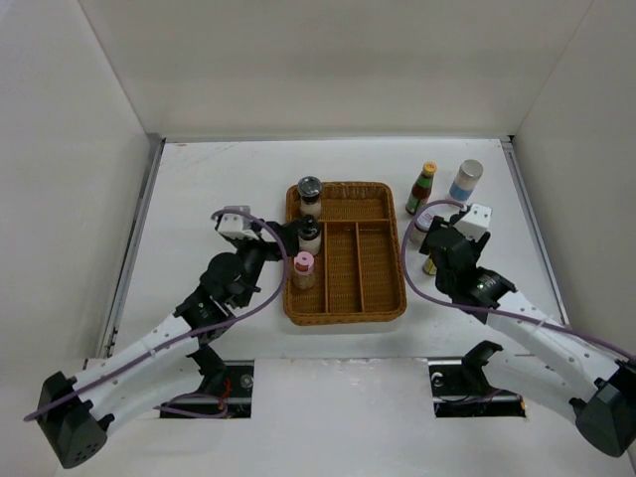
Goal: Organize the condiment bottles
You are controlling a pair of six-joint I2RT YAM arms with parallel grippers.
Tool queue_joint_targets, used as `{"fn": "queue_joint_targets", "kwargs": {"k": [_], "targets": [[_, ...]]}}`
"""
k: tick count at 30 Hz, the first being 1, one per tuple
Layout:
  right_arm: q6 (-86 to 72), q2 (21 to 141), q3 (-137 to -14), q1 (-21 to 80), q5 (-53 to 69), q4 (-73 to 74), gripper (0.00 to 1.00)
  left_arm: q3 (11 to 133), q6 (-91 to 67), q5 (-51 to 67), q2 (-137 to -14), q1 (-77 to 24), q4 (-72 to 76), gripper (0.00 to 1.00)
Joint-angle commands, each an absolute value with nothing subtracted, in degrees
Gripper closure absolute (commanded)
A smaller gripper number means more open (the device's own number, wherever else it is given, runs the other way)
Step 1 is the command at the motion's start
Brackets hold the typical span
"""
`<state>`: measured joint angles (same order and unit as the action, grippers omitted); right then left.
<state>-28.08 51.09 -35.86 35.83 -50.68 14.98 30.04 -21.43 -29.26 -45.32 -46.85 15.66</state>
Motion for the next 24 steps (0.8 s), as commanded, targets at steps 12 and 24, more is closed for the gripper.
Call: {"fn": "queue_joint_targets", "kwargs": {"k": [12, 24], "targets": [[-31.20, 55.90, -37.36, 31.77, -45.00, 13.36, 0.39, 19.07, -29.71, -32.17, -44.99, -36.78, 28.56, 0.14], [-29.97, 54.33, -39.37, 32.46, -47.45, 11.34, 0.83, 17.32, -31.29, -31.38, -45.88, -34.24, 30.23, 0.14]]}}
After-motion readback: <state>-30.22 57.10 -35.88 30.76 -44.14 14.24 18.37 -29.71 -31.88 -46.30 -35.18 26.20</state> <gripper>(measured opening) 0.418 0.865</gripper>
